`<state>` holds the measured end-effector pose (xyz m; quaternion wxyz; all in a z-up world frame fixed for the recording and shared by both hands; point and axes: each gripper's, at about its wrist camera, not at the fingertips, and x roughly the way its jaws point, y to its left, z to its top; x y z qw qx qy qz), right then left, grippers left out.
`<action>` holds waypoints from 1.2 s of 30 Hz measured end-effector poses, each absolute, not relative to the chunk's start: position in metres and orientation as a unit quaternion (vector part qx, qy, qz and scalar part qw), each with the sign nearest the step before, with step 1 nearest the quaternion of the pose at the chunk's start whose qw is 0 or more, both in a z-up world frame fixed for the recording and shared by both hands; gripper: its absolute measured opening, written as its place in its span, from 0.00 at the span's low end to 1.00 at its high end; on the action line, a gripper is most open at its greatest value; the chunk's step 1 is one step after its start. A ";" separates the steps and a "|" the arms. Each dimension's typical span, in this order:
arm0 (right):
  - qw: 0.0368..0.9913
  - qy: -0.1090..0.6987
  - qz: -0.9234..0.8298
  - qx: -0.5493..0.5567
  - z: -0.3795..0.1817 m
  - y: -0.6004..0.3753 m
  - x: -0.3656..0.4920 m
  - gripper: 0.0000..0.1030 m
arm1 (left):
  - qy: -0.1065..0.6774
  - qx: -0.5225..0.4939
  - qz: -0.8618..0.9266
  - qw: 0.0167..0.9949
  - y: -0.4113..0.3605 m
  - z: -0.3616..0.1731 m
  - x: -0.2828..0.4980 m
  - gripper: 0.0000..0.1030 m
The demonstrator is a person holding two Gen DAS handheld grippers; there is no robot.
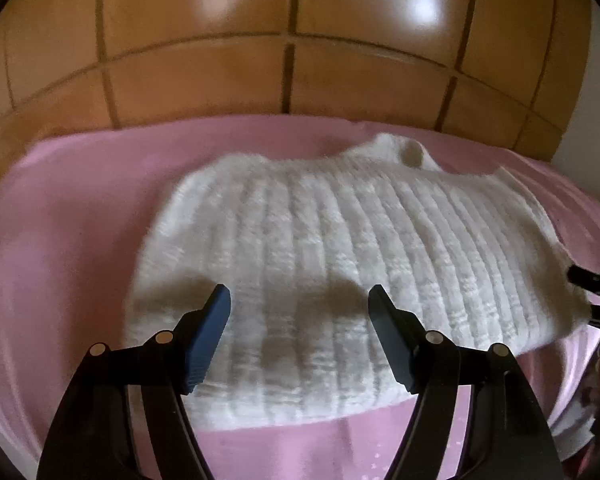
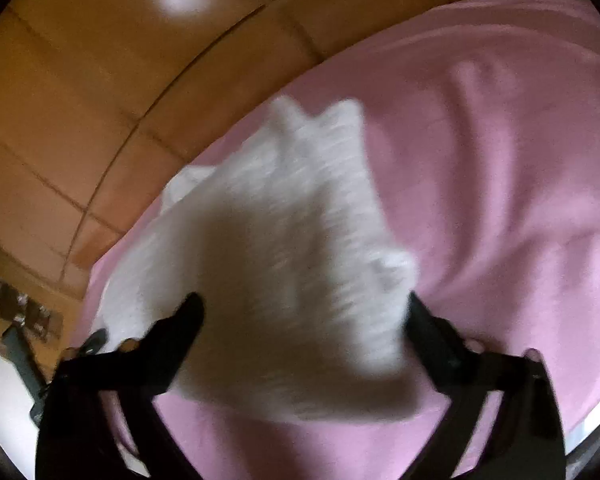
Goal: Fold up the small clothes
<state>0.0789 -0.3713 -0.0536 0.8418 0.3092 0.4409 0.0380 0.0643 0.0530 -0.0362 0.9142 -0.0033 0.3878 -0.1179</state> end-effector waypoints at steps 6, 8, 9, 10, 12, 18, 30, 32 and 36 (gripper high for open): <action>0.839 0.449 0.033 0.305 -0.045 -0.364 0.091 0.25 | 0.415 -0.019 -0.142 0.898 0.056 -0.050 0.081 0.68; 0.849 0.441 0.038 0.288 -0.031 -0.357 0.092 0.22 | 0.419 -0.033 -0.151 0.895 0.059 -0.051 0.084 0.68; 0.855 0.435 0.046 0.279 -0.019 -0.352 0.093 0.21 | 0.420 -0.038 -0.156 0.893 0.061 -0.051 0.085 0.68; 0.858 0.431 0.052 0.274 -0.014 -0.348 0.091 0.20 | 0.422 -0.044 -0.161 0.891 0.063 -0.050 0.086 0.68; 0.865 0.422 0.067 0.264 0.002 -0.336 0.095 0.20 | 0.424 -0.064 -0.173 0.887 0.069 -0.049 0.088 0.68; 0.881 0.389 0.148 0.225 0.055 -0.265 0.124 0.17 | 0.420 -0.159 -0.218 0.867 0.107 -0.032 0.098 0.67; 0.841 0.422 0.293 0.171 0.037 -0.077 0.168 0.15 | 0.384 -0.329 -0.306 0.806 0.198 -0.020 0.099 0.67; 0.830 0.441 0.298 0.166 0.018 -0.058 0.167 0.15 | 0.394 -0.354 -0.319 0.786 0.202 -0.029 0.104 0.70; 0.832 0.451 0.293 0.136 0.000 -0.045 0.160 0.15 | 0.414 -0.386 -0.324 0.758 0.198 -0.048 0.113 0.72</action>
